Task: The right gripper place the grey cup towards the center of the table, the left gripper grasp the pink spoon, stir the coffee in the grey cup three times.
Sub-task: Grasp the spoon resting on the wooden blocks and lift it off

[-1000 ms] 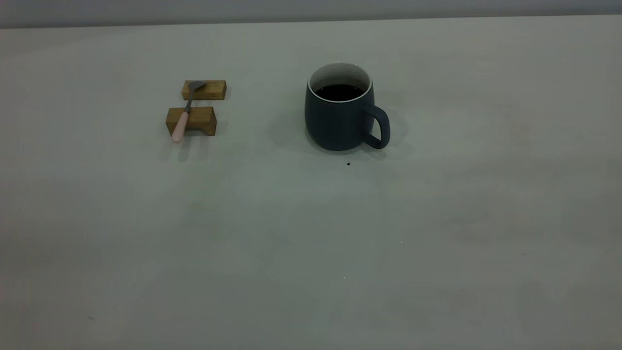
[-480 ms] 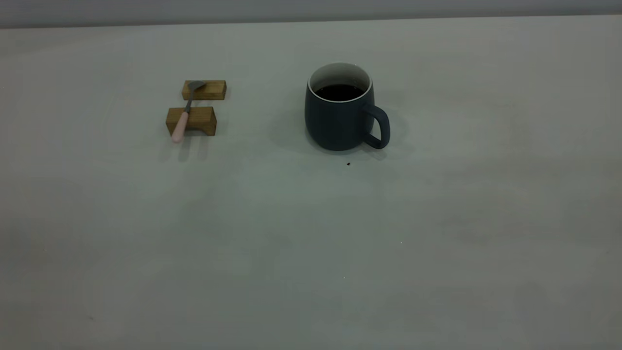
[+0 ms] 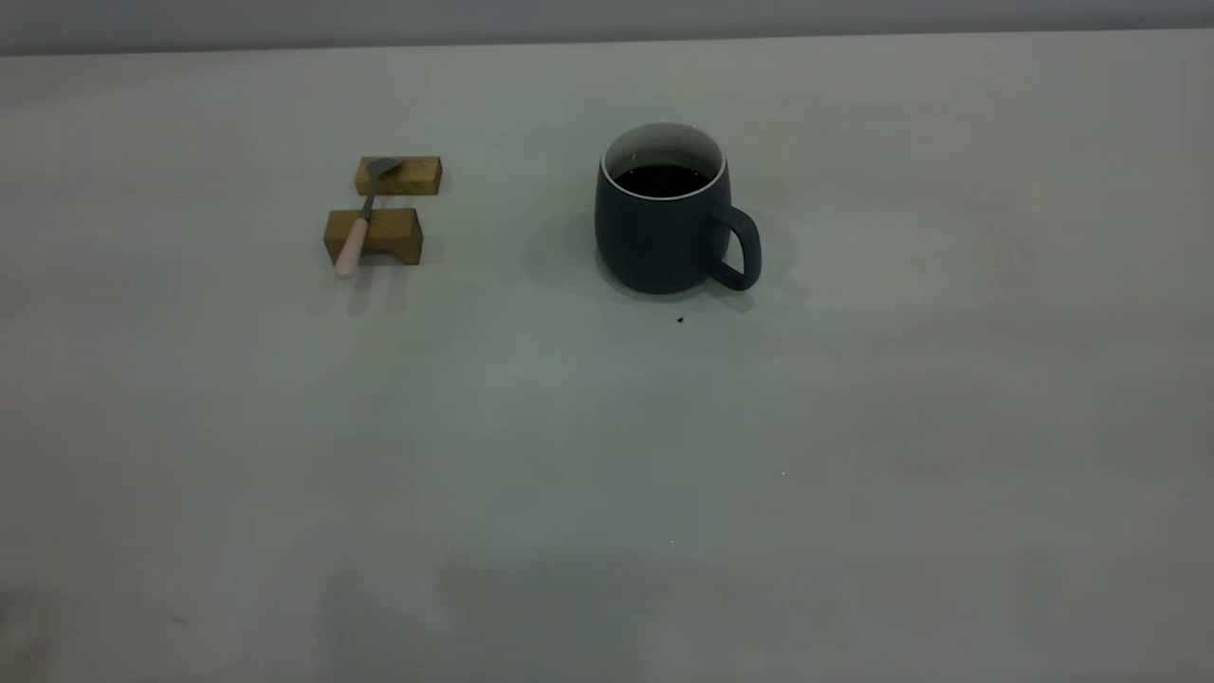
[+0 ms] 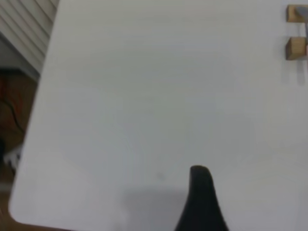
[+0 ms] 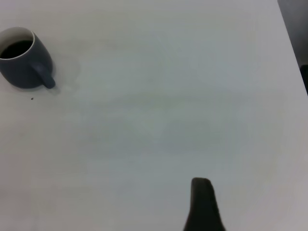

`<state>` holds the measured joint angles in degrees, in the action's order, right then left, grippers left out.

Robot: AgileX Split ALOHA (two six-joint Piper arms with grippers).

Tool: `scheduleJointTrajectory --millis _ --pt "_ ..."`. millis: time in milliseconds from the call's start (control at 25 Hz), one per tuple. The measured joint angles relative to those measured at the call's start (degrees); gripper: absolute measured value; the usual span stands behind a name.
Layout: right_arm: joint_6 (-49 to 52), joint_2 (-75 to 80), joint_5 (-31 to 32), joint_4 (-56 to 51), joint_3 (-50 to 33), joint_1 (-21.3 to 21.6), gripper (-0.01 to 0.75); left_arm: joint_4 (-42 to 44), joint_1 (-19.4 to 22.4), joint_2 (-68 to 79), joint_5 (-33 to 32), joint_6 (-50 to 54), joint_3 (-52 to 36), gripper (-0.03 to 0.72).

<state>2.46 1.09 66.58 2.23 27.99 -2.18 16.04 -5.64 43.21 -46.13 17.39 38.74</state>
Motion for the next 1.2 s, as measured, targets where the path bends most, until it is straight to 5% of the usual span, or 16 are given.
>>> scheduleJointTrajectory --millis 360,640,1200 --pt "0.00 0.00 0.00 0.00 0.00 0.00 0.588 -5.69 -0.56 40.00 7.51 1.77 13.90 0.640" --pt "0.00 0.00 0.00 0.00 0.00 0.00 0.588 -6.66 -6.04 64.59 11.69 1.63 27.05 0.640" --pt "0.00 0.00 0.00 0.00 0.00 0.00 0.588 -9.61 -10.41 90.86 16.22 2.83 44.01 0.640"
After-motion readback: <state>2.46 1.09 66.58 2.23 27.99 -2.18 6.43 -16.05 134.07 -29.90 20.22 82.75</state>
